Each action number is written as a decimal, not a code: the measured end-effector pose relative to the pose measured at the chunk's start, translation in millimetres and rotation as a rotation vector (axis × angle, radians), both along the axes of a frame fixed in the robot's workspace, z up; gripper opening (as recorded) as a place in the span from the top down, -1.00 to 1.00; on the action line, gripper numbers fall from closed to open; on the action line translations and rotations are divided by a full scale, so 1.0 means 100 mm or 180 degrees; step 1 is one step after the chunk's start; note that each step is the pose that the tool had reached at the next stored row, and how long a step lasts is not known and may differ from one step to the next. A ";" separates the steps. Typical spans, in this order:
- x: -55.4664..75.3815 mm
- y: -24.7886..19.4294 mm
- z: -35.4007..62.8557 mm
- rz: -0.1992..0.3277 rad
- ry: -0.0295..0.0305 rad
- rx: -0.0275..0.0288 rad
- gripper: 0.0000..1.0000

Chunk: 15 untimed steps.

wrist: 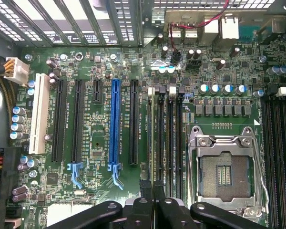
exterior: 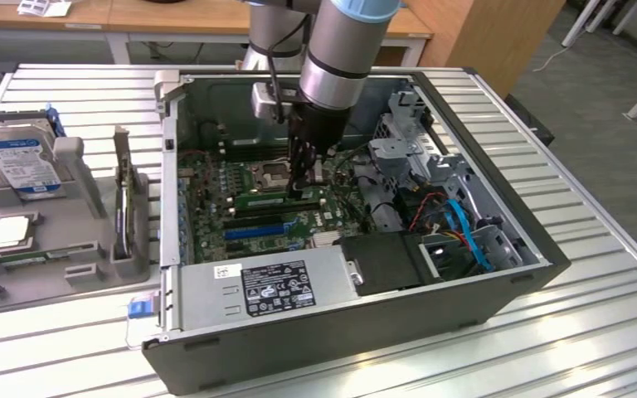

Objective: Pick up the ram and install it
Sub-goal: 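Insert the ram into the slot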

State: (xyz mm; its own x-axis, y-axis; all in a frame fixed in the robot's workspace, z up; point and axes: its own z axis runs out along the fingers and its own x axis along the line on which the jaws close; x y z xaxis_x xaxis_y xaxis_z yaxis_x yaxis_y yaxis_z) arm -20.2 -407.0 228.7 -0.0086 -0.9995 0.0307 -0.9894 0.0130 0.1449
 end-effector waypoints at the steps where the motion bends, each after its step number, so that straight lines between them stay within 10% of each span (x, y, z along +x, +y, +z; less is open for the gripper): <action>1: 0.00 0.000 0.000 0.0000 0.0000 0.0000 0.76; 15: 0.02 0.000 -0.010 0.0000 0.0009 -0.0001 0.76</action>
